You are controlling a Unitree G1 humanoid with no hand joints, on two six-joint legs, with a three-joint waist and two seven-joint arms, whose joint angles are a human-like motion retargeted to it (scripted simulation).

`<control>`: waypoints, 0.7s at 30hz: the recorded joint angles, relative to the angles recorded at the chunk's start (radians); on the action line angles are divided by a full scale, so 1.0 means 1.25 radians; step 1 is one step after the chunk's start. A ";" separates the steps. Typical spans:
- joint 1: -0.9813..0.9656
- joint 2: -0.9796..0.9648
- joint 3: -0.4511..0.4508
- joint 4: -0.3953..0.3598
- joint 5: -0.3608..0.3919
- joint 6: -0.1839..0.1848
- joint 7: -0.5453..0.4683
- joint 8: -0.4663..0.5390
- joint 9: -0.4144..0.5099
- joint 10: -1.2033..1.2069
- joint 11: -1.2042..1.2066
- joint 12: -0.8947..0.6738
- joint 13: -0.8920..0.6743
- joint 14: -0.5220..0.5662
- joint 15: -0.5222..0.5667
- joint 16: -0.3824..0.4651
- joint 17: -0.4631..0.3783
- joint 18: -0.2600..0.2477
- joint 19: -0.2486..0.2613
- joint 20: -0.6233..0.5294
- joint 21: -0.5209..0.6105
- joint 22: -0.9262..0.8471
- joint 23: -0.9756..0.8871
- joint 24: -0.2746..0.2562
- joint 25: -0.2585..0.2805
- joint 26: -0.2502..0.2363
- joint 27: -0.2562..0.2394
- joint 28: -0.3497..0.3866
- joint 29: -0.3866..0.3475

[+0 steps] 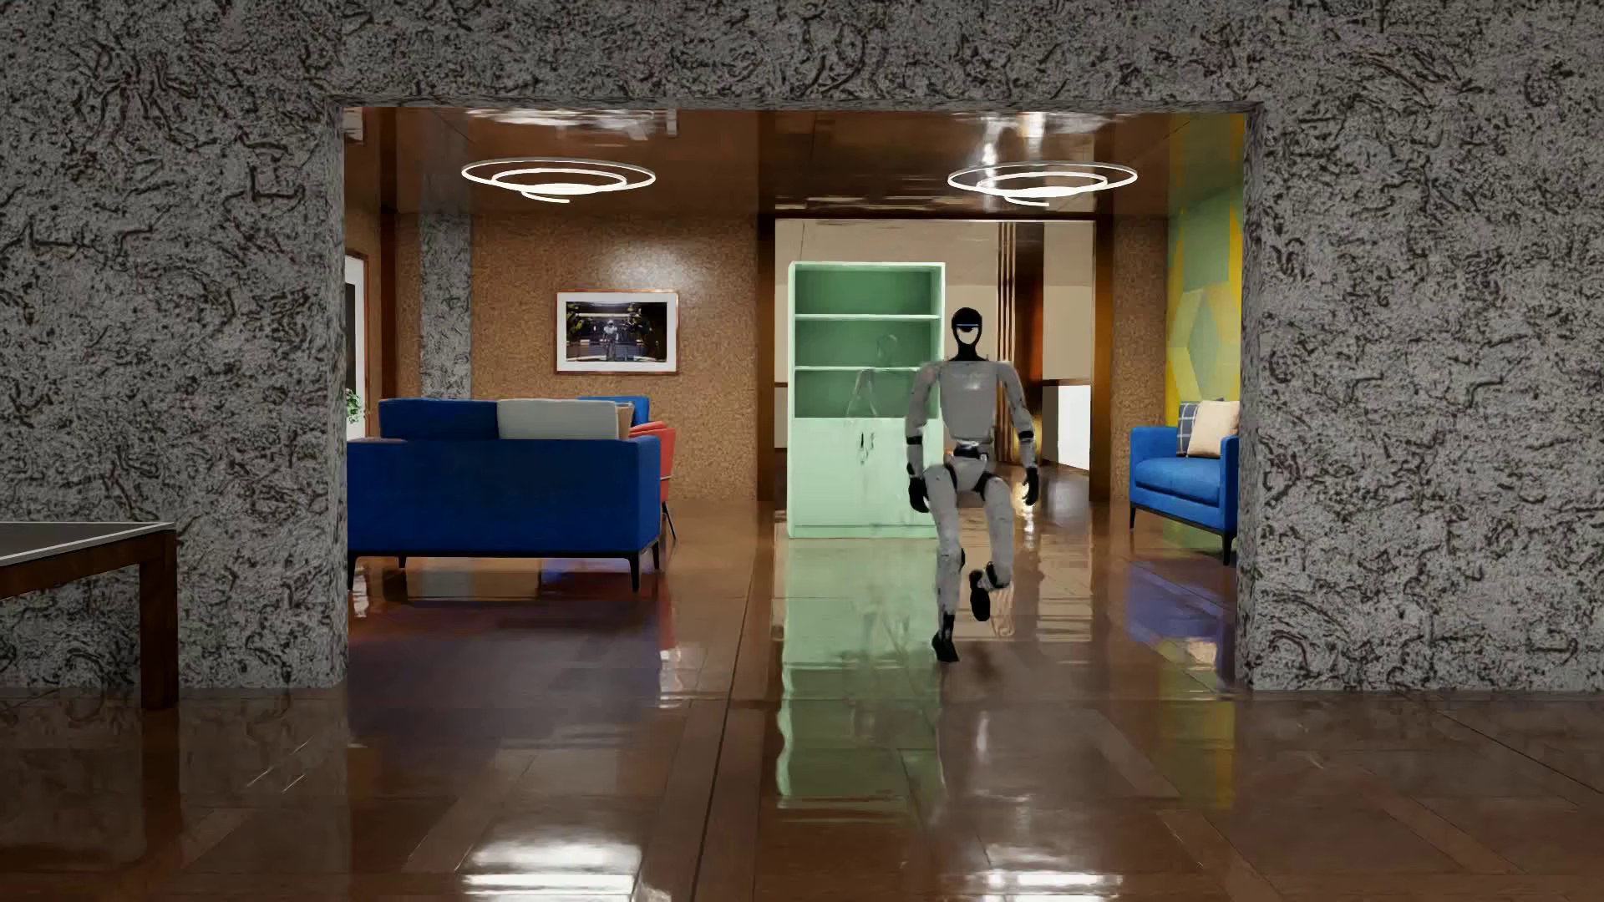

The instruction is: Go to the light green shelves

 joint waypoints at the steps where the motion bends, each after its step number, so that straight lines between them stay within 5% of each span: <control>1: -0.062 0.078 0.042 -0.011 0.023 -0.004 0.000 0.000 0.013 0.076 -0.019 0.007 -0.025 -0.129 -0.045 -0.002 -0.001 0.000 0.000 -0.047 0.000 0.053 -0.010 0.000 0.000 0.000 0.000 0.000 0.000; 4: -0.239 0.271 0.193 -0.056 0.038 -0.034 0.000 0.000 0.014 -0.029 -0.075 0.065 -0.083 -0.322 -0.211 -0.005 -0.020 0.000 0.000 -0.113 -0.054 0.163 -0.131 0.000 0.000 0.000 0.000 0.000 0.000; 9: -0.376 0.424 0.315 -0.016 0.003 -0.037 0.000 0.000 -0.025 -0.594 -0.050 0.202 -0.129 -0.228 -0.405 -0.019 -0.053 0.000 0.000 -0.115 -0.235 0.183 -0.404 0.000 0.000 0.000 0.000 0.000 0.000; 11: -0.382 0.489 0.340 0.021 -0.048 -0.030 0.000 0.000 -0.030 -0.614 -0.021 0.252 -0.143 -0.268 -0.462 -0.026 -0.056 0.000 0.000 -0.138 -0.266 0.164 -0.440 0.000 0.000 0.000 0.000 0.000 0.000; 12: -0.384 0.515 0.359 0.022 -0.084 -0.029 0.000 0.000 -0.033 -0.571 -0.003 0.258 -0.132 -0.214 -0.459 -0.024 -0.053 0.000 0.000 -0.157 -0.273 0.161 -0.434 0.000 0.000 0.000 0.000 0.000 0.000; 15: -0.426 0.526 0.368 0.014 -0.180 -0.041 0.000 0.000 -0.046 -0.373 0.088 0.228 -0.098 -0.057 -0.383 -0.031 -0.014 0.000 0.000 -0.195 -0.289 0.209 -0.332 0.000 0.000 0.000 0.000 0.000 0.000; 19: -0.343 0.417 0.338 -0.003 -0.215 -0.045 0.000 0.000 -0.009 -0.330 0.180 0.130 -0.123 -0.187 -0.092 -0.005 -0.008 0.000 0.000 -0.158 -0.136 0.155 -0.082 0.000 0.000 0.000 0.000 0.000 0.000; 21: -0.300 0.369 0.296 -0.001 -0.209 -0.041 0.000 0.000 0.000 -0.355 0.140 0.105 -0.090 -0.218 0.038 0.025 -0.020 0.000 0.000 -0.110 -0.129 0.074 -0.049 0.000 0.000 0.000 0.000 0.000 0.000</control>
